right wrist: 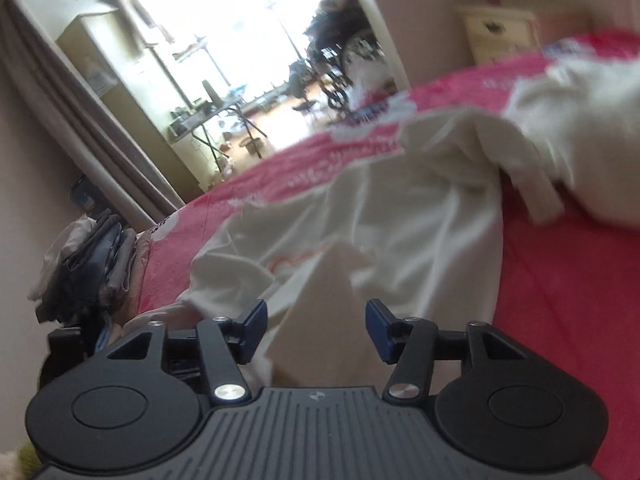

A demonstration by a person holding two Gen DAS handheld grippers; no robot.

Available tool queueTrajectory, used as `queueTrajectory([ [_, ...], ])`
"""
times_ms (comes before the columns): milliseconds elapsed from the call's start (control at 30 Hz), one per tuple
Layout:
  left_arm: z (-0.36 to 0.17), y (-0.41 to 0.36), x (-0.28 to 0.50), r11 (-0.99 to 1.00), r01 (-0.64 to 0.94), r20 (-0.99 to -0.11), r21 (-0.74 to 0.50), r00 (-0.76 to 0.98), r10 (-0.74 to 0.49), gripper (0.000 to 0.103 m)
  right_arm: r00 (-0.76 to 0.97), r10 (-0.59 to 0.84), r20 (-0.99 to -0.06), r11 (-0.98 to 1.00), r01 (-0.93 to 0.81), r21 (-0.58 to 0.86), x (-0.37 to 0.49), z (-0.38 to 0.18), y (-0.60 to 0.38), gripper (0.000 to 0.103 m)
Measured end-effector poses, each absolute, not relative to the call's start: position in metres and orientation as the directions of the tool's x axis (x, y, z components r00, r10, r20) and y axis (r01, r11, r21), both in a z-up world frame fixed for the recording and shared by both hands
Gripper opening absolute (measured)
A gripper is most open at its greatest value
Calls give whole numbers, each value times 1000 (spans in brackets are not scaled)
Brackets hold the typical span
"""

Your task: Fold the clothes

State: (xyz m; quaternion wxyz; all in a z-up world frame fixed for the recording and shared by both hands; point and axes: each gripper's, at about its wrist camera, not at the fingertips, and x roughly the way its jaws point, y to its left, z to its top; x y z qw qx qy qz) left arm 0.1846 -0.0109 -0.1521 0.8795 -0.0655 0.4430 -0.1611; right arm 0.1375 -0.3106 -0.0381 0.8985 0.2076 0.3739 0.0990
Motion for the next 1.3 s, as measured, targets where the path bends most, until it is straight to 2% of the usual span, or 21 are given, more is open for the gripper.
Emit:
queueTrajectory([
  [33, -153, -13, 184, 942, 224, -759, -251, 558, -335, 39, 698, 327, -637, 894, -10, 449, 135, -39, -309, 61],
  [167, -147, -24, 177, 953, 234, -745, -191, 597, -296, 14, 694, 297, -656, 904, 17, 427, 138, -47, -300, 63],
  [233, -139, -27, 170, 960, 234, -730, -153, 628, -269, 8, 697, 278, -661, 917, 13, 399, 146, -53, -293, 59],
  [300, -130, -27, 164, 966, 225, -712, -128, 657, -247, 7, 698, 235, -676, 946, -4, 325, 147, -59, -287, 17],
  [333, -124, -25, 160, 969, 217, -700, -117, 674, -235, 6, 702, 207, -681, 957, -1, 290, 145, -59, -286, 8],
  [467, -94, -13, 147, 981, 182, -641, -74, 745, -186, 5, 774, 93, -627, 987, 10, 158, 119, -37, -294, 6],
  [600, -50, 7, 133, 988, 154, -558, -30, 817, -145, 5, 855, -62, -515, 998, 36, -60, 98, 0, -305, 6],
  [667, -29, 18, 127, 989, 151, -518, -1, 846, -130, 5, 878, -108, -466, 992, 61, -114, 93, 21, -317, 5],
  [833, 18, 25, 101, 976, 189, -408, 106, 903, -131, 3, 925, -170, -341, 954, 67, -292, 84, 60, -327, 5],
  [1033, 49, 29, 68, 950, 268, -372, 159, 908, -193, 1, 962, -169, -212, 896, 60, -441, 47, 85, -318, 5],
  [1133, 49, 32, 57, 936, 307, -390, 174, 894, -221, 1, 971, -125, -205, 872, 9, -489, 26, 87, -317, 5],
  [1300, 27, 38, 45, 904, 406, -470, 135, 829, -302, 1, 948, -23, -317, 873, -136, -469, -5, 79, -323, 5],
])
